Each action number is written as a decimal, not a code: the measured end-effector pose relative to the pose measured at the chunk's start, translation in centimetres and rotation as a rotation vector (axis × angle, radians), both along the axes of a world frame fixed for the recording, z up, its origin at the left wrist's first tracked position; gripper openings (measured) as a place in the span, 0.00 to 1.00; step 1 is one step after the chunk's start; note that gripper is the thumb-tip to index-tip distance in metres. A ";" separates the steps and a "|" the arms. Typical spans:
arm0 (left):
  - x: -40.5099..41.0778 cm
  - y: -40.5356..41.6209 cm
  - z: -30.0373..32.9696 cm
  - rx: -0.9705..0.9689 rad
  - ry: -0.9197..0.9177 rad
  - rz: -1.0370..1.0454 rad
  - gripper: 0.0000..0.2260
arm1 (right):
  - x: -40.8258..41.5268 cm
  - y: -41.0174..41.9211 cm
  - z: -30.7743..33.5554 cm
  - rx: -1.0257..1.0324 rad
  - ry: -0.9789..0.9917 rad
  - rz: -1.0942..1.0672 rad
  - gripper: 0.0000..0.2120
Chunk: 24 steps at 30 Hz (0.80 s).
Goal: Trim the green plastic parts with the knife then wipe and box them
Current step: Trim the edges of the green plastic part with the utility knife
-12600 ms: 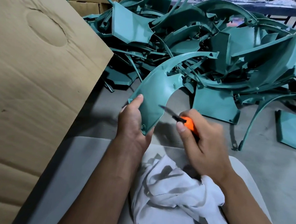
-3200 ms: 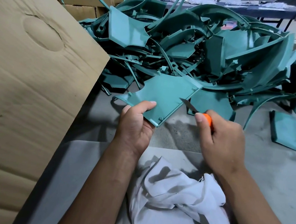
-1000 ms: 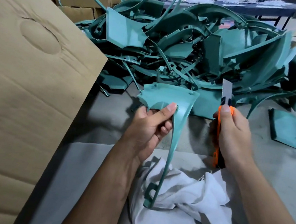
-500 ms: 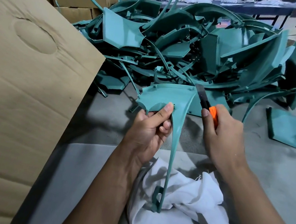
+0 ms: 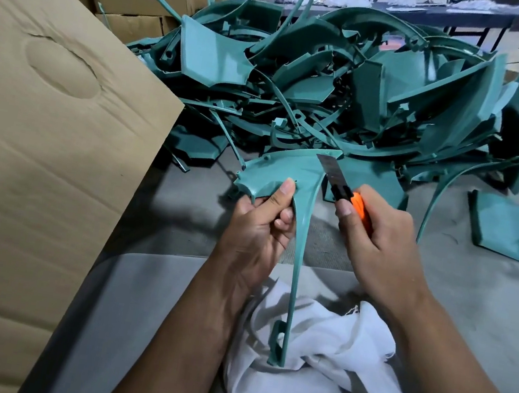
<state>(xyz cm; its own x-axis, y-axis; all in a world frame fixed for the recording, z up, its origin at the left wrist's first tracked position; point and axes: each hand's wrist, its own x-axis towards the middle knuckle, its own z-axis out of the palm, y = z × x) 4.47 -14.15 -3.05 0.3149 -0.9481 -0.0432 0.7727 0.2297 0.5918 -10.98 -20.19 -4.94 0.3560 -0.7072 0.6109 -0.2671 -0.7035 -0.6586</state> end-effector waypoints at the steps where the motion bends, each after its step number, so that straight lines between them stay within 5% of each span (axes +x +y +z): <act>1: -0.2 0.0 0.1 -0.002 0.010 -0.002 0.15 | -0.1 0.0 0.0 0.014 -0.015 0.016 0.17; 10: 0.6 0.0 0.3 0.063 0.085 0.017 0.22 | -0.2 0.7 0.5 -0.033 0.037 0.202 0.15; 12: 0.7 0.0 0.4 0.044 0.063 -0.006 0.23 | -0.2 0.6 0.4 -0.001 -0.032 0.142 0.16; 17: 0.5 0.4 0.4 -0.021 -0.001 -0.084 0.07 | -0.3 -0.7 -0.1 0.006 -0.055 -0.239 0.19; 24: 0.0 0.2 0.3 -0.028 -0.070 -0.080 0.13 | 0.1 -0.6 -0.5 -0.101 0.055 -0.261 0.17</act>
